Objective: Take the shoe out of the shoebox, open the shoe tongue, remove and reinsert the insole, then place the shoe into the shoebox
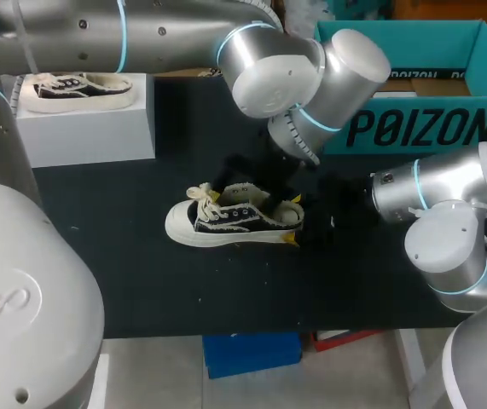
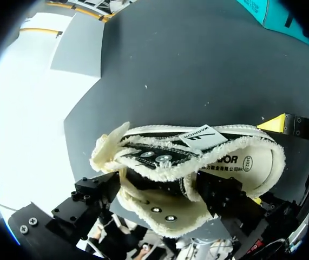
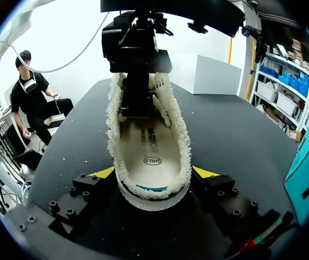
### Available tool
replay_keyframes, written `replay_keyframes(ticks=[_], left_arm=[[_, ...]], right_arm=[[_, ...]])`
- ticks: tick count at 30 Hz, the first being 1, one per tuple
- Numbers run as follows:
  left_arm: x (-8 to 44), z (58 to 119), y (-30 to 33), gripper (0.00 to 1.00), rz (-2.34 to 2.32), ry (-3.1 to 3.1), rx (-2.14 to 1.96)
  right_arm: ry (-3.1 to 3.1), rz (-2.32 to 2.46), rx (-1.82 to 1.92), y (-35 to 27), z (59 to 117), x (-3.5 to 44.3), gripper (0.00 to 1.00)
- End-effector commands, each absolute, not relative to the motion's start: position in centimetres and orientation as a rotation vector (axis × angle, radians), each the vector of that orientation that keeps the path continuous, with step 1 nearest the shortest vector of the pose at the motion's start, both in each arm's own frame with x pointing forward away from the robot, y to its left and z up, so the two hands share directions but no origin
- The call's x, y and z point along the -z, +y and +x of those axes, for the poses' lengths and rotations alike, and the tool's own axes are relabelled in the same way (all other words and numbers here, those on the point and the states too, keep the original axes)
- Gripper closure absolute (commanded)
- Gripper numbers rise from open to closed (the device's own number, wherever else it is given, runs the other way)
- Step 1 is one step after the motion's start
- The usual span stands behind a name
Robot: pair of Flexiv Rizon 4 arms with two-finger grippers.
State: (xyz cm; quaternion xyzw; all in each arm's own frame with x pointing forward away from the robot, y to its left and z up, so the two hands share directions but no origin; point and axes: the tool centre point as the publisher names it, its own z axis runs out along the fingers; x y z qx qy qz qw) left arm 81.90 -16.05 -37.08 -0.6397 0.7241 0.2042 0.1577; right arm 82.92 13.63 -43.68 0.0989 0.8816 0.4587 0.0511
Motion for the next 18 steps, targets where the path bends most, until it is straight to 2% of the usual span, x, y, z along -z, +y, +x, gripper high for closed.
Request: replay_keyframes(ticks=[1, 3, 7, 9, 10, 18], left_arm=[[36.83, 81.71, -16.60, 0.51, -1.815, 2.078, -0.582], [36.76, 81.70, -16.75, 0.48, -1.810, 2.081, -0.579], [36.77, 81.77, -16.81, 0.80, -1.803, 2.082, -0.580], [36.88, 81.76, -16.76, 0.91, -1.794, 2.084, -0.589], [36.98, 81.75, -16.70, 1.00, -1.790, 2.085, -0.595], [37.25, 81.63, -16.54, 1.00, -1.785, 2.095, -0.609]], right_arm=[[2.685, 0.304, -1.392, 13.90, 83.22, 44.06, 1.00], [2.685, 0.304, -1.392, 13.90, 83.22, 44.06, 1.00], [2.685, 0.304, -1.392, 13.90, 83.22, 44.06, 1.00], [2.685, 0.304, -1.392, 13.90, 83.22, 44.06, 1.00], [2.685, 0.304, -1.392, 13.90, 83.22, 44.06, 1.00], [2.685, 0.304, -1.392, 13.90, 83.22, 44.06, 1.00]])
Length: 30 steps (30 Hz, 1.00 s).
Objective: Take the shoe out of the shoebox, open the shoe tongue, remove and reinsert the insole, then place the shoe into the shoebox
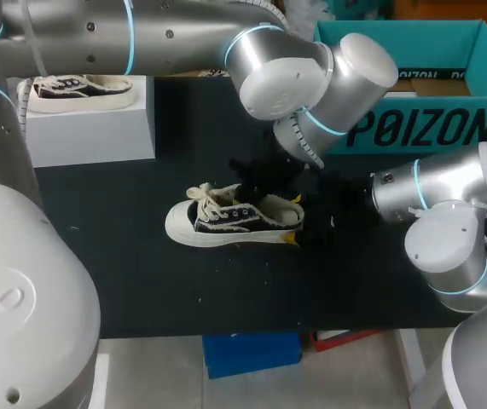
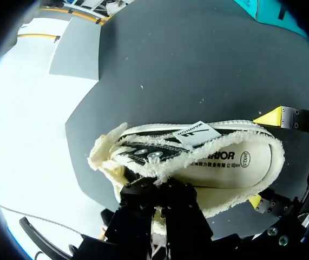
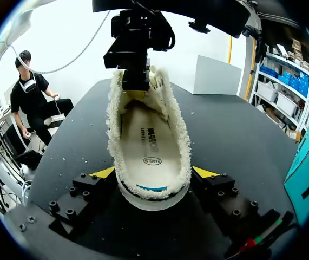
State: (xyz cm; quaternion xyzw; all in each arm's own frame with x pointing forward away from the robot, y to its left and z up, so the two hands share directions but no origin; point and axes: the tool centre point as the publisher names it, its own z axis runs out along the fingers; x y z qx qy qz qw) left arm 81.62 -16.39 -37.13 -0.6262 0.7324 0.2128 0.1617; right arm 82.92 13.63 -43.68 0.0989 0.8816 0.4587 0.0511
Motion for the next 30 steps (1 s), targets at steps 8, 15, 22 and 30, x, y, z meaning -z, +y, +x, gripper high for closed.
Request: replay_keyframes(ticks=[8, 15, 22, 30], left_arm=[[36.5, 81.7, -16.8, 1.00, -1.775, 2.112, -0.580], [35.2, 82.0, -16.8, 1.00, -1.793, 2.123, -0.514], [33.3, 82.3, -16.4, 1.00, -1.825, 2.126, -0.421], [31.6, 82.1, -14.8, 1.00, -1.879, 2.126, -0.301]], right_arm=[[2.685, 0.304, -1.392, 13.9, 83.2, 44.1, 1.00], [2.685, 0.304, -1.392, 13.9, 83.2, 44.1, 1.00], [2.685, 0.304, -1.392, 13.9, 83.2, 44.1, 1.00], [2.685, 0.304, -1.392, 13.9, 83.2, 44.1, 1.00]])
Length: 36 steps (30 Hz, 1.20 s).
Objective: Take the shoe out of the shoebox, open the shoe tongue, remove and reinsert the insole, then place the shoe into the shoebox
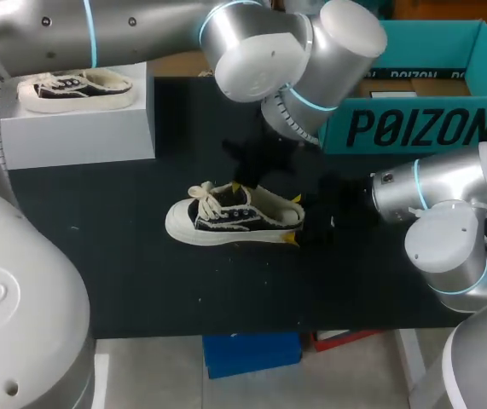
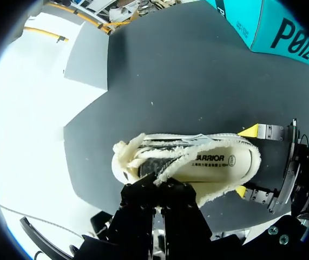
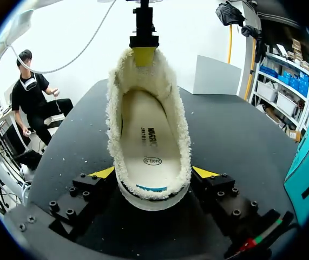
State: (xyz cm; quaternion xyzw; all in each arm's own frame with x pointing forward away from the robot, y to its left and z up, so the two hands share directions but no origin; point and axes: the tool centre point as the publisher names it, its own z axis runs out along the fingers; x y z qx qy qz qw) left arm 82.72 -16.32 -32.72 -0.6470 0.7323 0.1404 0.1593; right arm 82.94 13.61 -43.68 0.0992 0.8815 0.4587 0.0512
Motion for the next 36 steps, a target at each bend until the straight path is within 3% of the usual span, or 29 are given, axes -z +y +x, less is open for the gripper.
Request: replay_keyframes(ticks=[1, 36], left_arm=[[31.5, 82.0, -14.6, 1.00, -1.884, 2.129, -0.287], [34.3, 80.9, -6.5, 1.00, -2.079, 2.110, -0.060]], right_arm=[[2.685, 0.304, -1.392, 13.9, 83.2, 44.1, 1.00], [2.685, 0.304, -1.392, 13.9, 83.2, 44.1, 1.00]])
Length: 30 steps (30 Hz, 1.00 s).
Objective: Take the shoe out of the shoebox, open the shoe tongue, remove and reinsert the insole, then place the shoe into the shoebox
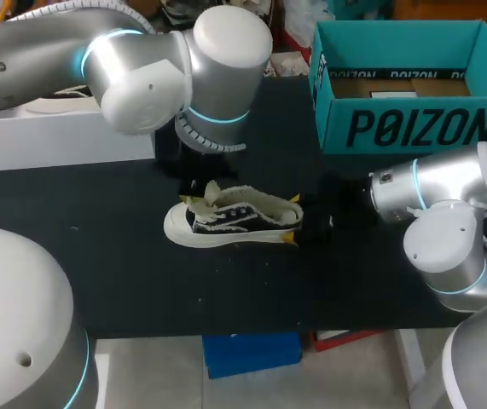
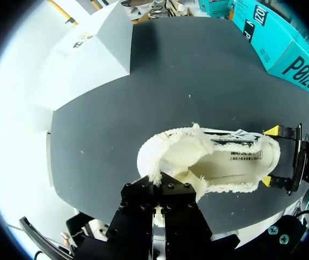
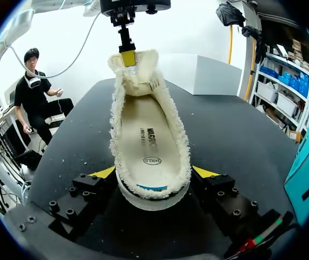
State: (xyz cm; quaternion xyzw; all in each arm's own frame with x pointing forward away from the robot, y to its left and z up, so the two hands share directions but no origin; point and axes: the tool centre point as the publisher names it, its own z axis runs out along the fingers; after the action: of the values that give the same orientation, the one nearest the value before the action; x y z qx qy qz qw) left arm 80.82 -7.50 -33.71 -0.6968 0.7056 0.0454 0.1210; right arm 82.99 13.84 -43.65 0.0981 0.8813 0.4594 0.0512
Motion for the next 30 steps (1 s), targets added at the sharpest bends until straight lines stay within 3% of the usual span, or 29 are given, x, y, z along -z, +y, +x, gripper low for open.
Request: replay_keyframes(ticks=[1, 8, 9, 11, 12, 13, 22, 30], left_arm=[[34.4, 81.0, -6.5, 1.00, -2.081, 2.109, -0.062], [34.8, 81.1, -6.4, 1.00, -2.091, 2.111, -0.068], [34.8, 81.1, -6.4, 0.88, -2.091, 2.113, -0.069], [34.7, 81.2, -6.4, 0.55, -2.088, 2.125, -0.063], [34.4, 81.3, -6.5, 0.09, -2.081, 2.144, -0.058], [34.2, 81.4, -6.6, 0.00, -2.064, 2.167, -0.039], [30.9, 82.4, -8.5, 0.00, -1.761, 2.452, 0.155], [28.4, 82.9, -12.4, 0.00, -1.056, 2.958, 0.345]], right_arm=[[2.685, 0.304, -1.392, 13.9, 83.2, 44.1, 1.00], [2.685, 0.304, -1.392, 13.9, 83.2, 44.1, 1.00], [2.685, 0.304, -1.392, 13.9, 83.2, 44.1, 1.00], [2.685, 0.304, -1.392, 13.9, 83.2, 44.1, 1.00], [2.685, 0.304, -1.392, 13.9, 83.2, 44.1, 1.00], [2.685, 0.304, -1.392, 13.9, 83.2, 44.1, 1.00], [2.685, 0.304, -1.392, 13.9, 83.2, 44.1, 1.00], [2.685, 0.304, -1.392, 13.9, 83.2, 44.1, 1.00]])
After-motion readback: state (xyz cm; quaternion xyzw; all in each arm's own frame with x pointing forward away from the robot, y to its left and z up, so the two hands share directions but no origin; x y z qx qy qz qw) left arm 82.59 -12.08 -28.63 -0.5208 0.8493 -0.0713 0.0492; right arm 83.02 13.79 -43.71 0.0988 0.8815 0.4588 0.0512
